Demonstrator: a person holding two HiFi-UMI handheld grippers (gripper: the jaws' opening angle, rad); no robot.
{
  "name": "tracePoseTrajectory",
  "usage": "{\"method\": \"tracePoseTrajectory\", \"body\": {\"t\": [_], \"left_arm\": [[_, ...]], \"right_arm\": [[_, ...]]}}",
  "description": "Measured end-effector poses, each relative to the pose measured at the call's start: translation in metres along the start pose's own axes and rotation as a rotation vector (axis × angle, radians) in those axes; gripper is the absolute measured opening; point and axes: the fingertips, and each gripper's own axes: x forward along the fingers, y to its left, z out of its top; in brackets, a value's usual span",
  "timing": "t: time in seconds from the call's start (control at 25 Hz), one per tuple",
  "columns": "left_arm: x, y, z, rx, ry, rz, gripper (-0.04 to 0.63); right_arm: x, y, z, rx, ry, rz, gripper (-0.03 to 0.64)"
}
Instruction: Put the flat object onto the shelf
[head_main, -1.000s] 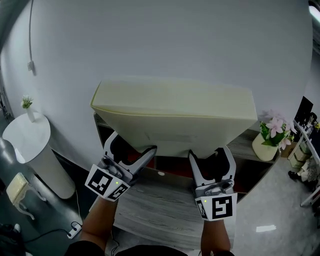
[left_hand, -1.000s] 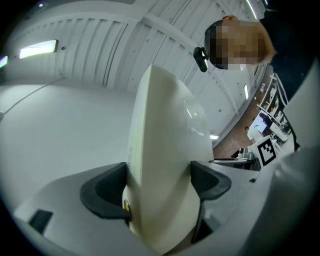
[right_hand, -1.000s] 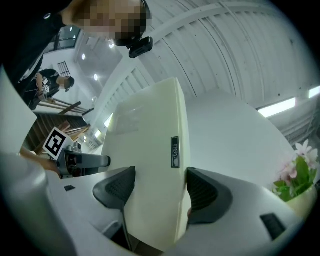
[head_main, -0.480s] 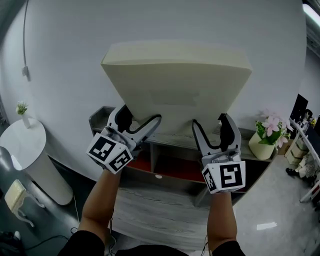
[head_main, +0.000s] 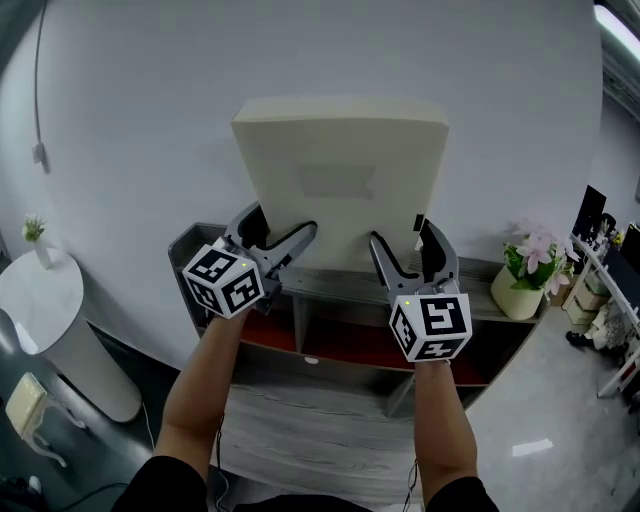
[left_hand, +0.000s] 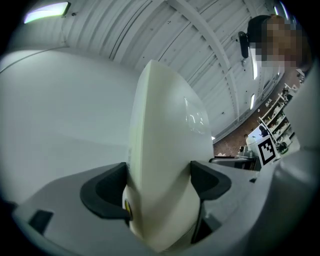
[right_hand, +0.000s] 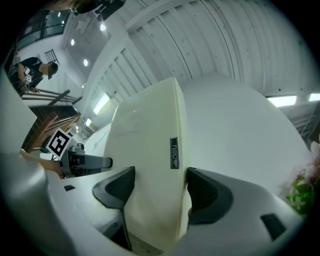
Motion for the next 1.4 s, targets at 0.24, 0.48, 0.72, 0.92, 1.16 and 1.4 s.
{"method": "tracePoseTrajectory", "body": {"t": [0.24, 0.48, 0.72, 0.92, 1.16, 1.4], "left_arm": [[0.016, 0.009, -0.028, -0.045, 0.075, -0.006, 0.403], [0.033, 0.015, -0.045, -0.055, 0.160, -0.007, 0.403], [0.048, 0.014, -0.060, -0.085, 0.228, -0.044, 0.405], [0.055, 0.016, -0.068, -0.097, 0.257, -0.036, 0.405], [0.057, 0.018, -0.076, -0.121, 0.255, -0.021, 0.411], [0.056, 0.018, -0.070, -0.012, 0.265, 0.031, 0.431]], "right_arm": [[0.010, -0.011, -0.025, 0.023, 0.101, -0.018, 0.330], [0.018, -0.024, -0.042, 0.050, 0.169, -0.034, 0.330], [0.015, -0.035, -0.061, 0.054, 0.233, -0.041, 0.330], [0.015, -0.039, -0.069, 0.039, 0.272, -0.031, 0.330], [0.015, -0.041, -0.078, -0.012, 0.302, 0.020, 0.328], [0.016, -0.038, -0.087, -0.018, 0.326, 0.037, 0.330]]}}
